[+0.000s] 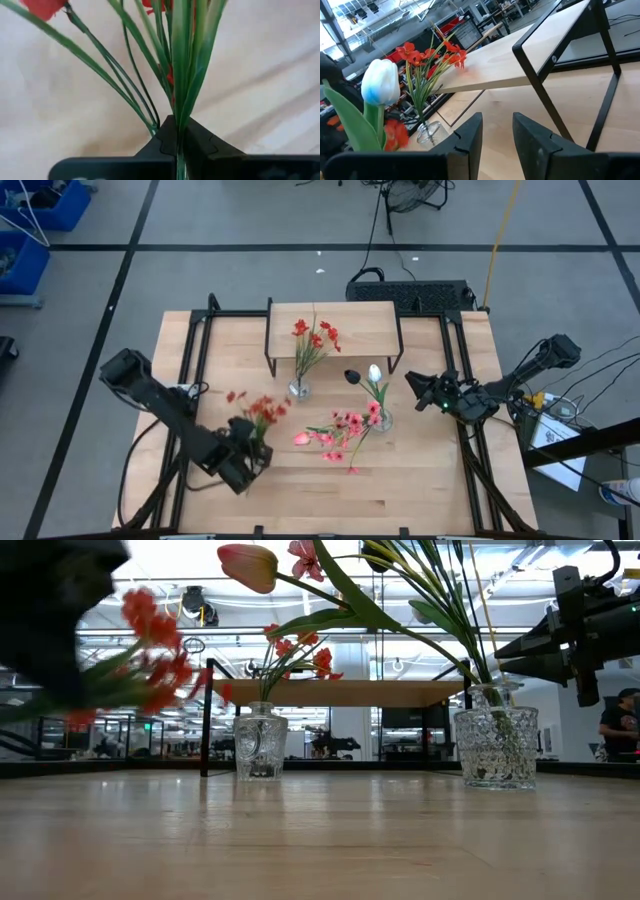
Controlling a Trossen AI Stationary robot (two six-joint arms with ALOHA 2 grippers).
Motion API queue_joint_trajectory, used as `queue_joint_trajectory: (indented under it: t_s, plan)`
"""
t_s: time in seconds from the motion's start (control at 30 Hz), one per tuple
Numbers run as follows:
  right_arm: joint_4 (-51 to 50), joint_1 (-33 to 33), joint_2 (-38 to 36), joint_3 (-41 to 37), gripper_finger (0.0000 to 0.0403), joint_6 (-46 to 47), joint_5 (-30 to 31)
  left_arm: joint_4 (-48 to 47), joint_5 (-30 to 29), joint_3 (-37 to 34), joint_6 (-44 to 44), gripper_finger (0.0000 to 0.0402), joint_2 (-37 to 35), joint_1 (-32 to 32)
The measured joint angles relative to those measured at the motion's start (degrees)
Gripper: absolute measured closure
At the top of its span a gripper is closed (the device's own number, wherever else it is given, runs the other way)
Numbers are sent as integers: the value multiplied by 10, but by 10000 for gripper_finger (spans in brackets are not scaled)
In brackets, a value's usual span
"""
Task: Pick and place flowers into a vace then onto a shelf
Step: Put the orange flowers into the left transparent vase
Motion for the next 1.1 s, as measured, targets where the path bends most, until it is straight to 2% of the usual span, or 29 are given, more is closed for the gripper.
queue_joint_trajectory:
  t_s: [0.17, 0.33, 0.67, 0.87, 1.1]
  plan:
    - [0, 0, 0, 0, 303, 5, 0, -18, -111, 0, 68, 379, -55, 29]
    - [-2, 0, 0, 0, 303, 5, 0, -19, -178, 1, 156, 392, -109, 81]
    - [-4, 0, 0, 0, 303, 5, 0, 24, -333, 1, 416, 385, -180, 208]
    - [-4, 0, 0, 0, 303, 7, 0, 142, -345, 1, 576, 387, -185, 289]
    - [-14, 0, 0, 0, 303, 34, 0, 337, -254, 1, 780, 393, -185, 380]
